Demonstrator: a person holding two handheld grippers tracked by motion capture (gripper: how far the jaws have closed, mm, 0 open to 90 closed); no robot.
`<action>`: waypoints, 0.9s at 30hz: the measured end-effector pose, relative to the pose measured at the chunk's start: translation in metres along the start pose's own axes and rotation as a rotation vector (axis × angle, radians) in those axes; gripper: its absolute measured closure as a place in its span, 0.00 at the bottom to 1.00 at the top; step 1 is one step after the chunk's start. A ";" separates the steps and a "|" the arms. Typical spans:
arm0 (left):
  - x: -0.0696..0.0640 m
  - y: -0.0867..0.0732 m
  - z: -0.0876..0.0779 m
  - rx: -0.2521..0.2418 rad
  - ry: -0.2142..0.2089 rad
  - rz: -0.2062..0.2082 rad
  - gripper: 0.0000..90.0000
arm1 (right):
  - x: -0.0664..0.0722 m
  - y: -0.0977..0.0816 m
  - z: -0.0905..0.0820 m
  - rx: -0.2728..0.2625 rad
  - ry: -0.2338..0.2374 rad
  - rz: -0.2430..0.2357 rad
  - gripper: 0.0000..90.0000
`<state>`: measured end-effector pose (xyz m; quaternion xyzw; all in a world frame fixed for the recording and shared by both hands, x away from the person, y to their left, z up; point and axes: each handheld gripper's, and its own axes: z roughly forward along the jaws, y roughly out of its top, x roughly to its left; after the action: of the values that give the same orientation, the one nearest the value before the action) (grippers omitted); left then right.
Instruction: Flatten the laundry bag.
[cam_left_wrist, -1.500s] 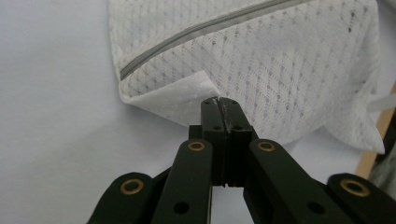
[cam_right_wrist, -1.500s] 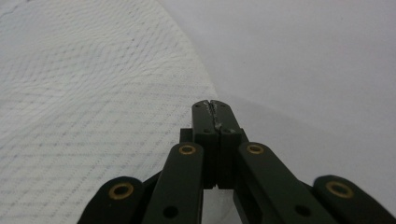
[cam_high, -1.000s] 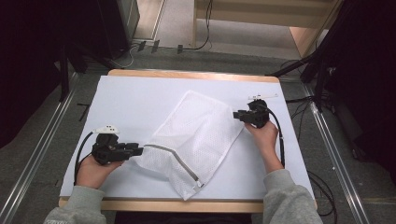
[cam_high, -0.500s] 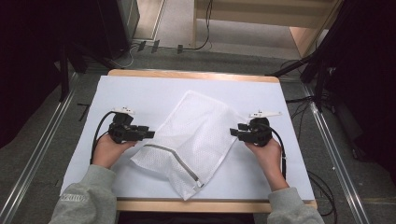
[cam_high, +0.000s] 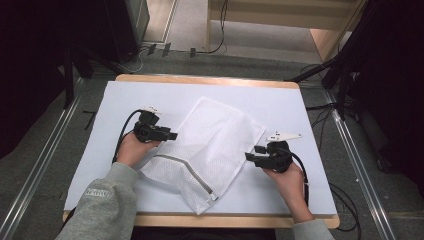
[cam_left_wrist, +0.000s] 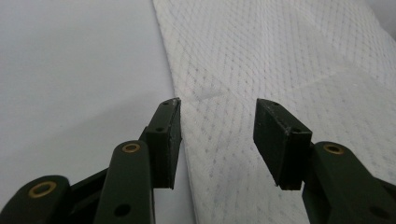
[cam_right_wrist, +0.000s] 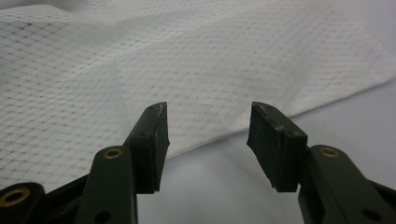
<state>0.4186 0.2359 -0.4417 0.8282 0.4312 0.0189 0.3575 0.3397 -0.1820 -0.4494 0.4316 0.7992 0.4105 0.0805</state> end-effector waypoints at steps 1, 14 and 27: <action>0.000 0.001 0.002 0.005 -0.001 0.001 0.58 | 0.000 0.000 0.000 0.000 0.000 0.000 0.54; 0.004 0.001 0.019 -0.008 0.006 0.027 0.60 | -0.002 -0.011 0.010 0.036 -0.015 0.028 0.51; -0.004 -0.001 0.023 0.022 -0.025 0.029 0.91 | 0.012 -0.007 0.036 0.059 -0.006 -0.024 0.49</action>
<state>0.4228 0.2204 -0.4581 0.8384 0.4147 0.0091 0.3536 0.3452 -0.1539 -0.4746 0.4252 0.8159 0.3845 0.0752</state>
